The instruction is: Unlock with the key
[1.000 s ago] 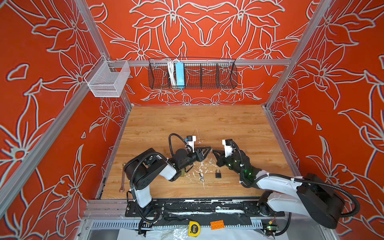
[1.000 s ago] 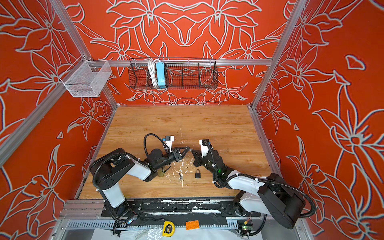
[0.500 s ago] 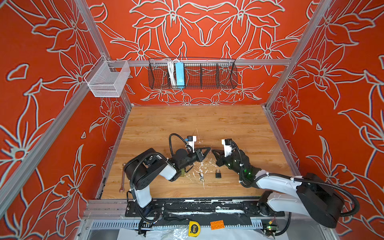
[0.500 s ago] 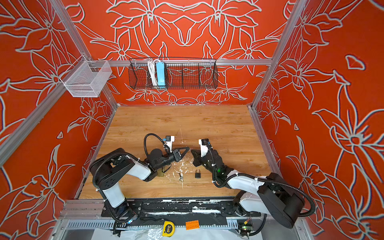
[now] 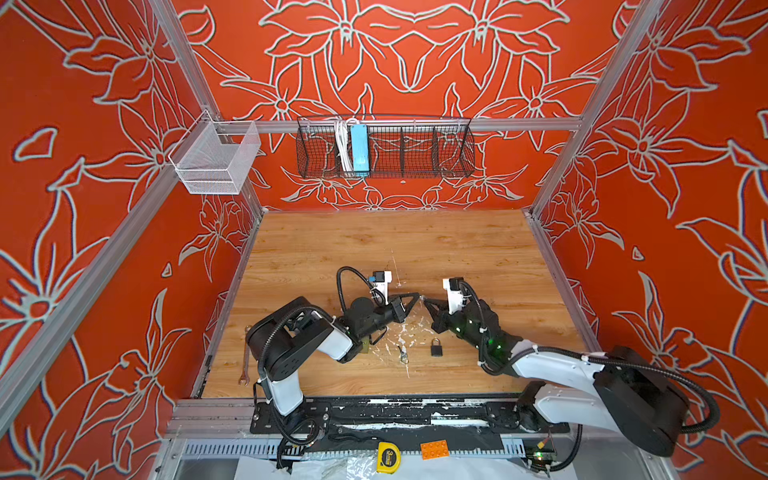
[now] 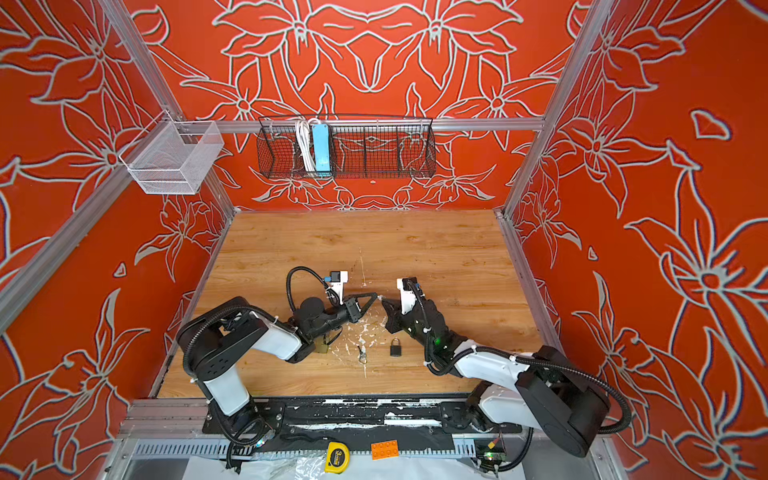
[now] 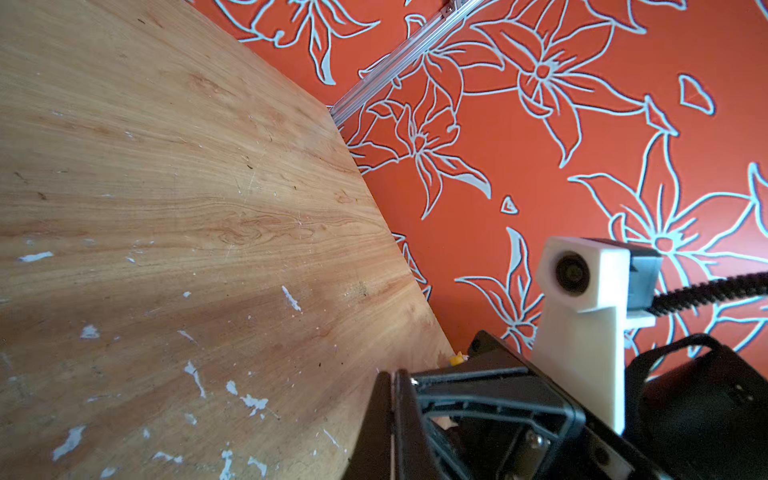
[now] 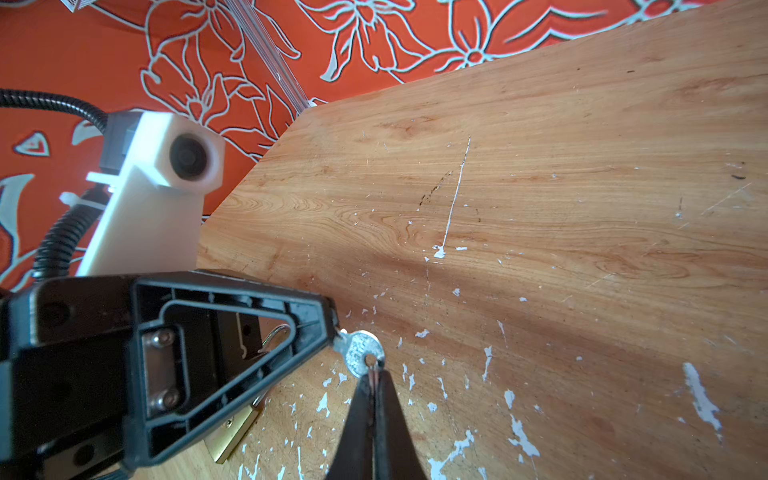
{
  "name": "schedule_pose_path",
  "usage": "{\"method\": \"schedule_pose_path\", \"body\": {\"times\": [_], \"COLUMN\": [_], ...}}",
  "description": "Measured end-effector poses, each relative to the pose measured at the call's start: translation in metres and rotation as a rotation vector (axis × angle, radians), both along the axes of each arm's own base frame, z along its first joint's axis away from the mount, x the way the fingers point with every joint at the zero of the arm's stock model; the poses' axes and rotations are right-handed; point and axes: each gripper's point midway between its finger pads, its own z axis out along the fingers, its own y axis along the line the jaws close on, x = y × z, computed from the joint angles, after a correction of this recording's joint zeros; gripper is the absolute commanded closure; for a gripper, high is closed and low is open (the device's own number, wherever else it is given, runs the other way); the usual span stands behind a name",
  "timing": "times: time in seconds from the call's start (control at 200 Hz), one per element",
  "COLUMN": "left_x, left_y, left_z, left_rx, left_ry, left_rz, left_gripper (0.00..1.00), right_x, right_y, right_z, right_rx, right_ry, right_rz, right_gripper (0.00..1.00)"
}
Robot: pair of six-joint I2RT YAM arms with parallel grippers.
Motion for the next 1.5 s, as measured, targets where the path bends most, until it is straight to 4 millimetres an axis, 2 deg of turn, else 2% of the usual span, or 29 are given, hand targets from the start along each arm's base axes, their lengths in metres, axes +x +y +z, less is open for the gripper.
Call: {"method": "schedule_pose_path", "body": {"times": [0.085, 0.13, 0.25, 0.335, 0.435, 0.525, 0.616, 0.751, 0.966, 1.081, 1.326, 1.501], "left_x": [-0.003, -0.002, 0.017, 0.035, 0.048, 0.042, 0.027, 0.01, -0.026, -0.041, -0.06, -0.067], "left_y": [0.005, 0.013, 0.048, 0.063, 0.056, 0.045, 0.042, 0.042, 0.04, 0.037, 0.028, 0.026], "left_z": [0.001, 0.001, -0.002, -0.004, 0.005, 0.024, 0.028, 0.01, -0.008, -0.001, 0.022, 0.027], "left_rx": [0.014, 0.025, 0.075, 0.149, 0.308, 0.405, 0.489, 0.581, 0.571, 0.528, 0.449, 0.428], "left_ry": [-0.022, -0.034, -0.049, -0.044, -0.101, -0.2, -0.271, -0.296, -0.341, -0.383, -0.472, -0.491], "left_rz": [0.008, 0.028, 0.116, 0.115, 0.032, -0.046, -0.124, -0.231, -0.378, -0.437, -0.517, -0.545], "left_gripper": [1.0, 1.0, 1.0, 1.0, 1.0, 1.0, 1.0, 1.0, 1.0, 1.0, 1.0, 1.0], "right_x": [-0.002, -0.002, -0.002, -0.005, -0.009, -0.012, -0.017, -0.026, -0.04, -0.041, -0.045, -0.049], "right_y": [-0.005, -0.011, -0.038, -0.055, -0.062, -0.055, -0.039, -0.021, 0.001, 0.012, 0.035, 0.04], "right_z": [0.004, 0.01, 0.043, 0.063, 0.076, 0.074, 0.064, 0.05, 0.044, 0.042, 0.029, 0.026], "right_rx": [-0.019, -0.028, -0.014, -0.009, -0.037, -0.079, -0.121, -0.162, -0.157, -0.156, -0.149, -0.136], "right_ry": [-0.012, -0.03, -0.129, -0.211, -0.282, -0.308, -0.307, -0.298, -0.29, -0.277, -0.211, -0.189], "right_rz": [-0.015, -0.038, -0.142, -0.195, -0.198, -0.137, -0.035, 0.092, 0.252, 0.308, 0.436, 0.476], "right_gripper": [0.61, 0.53, 0.44, 0.42, 0.37, 0.29, 0.28, 0.3, 0.33, 0.37, 0.5, 0.59]}}
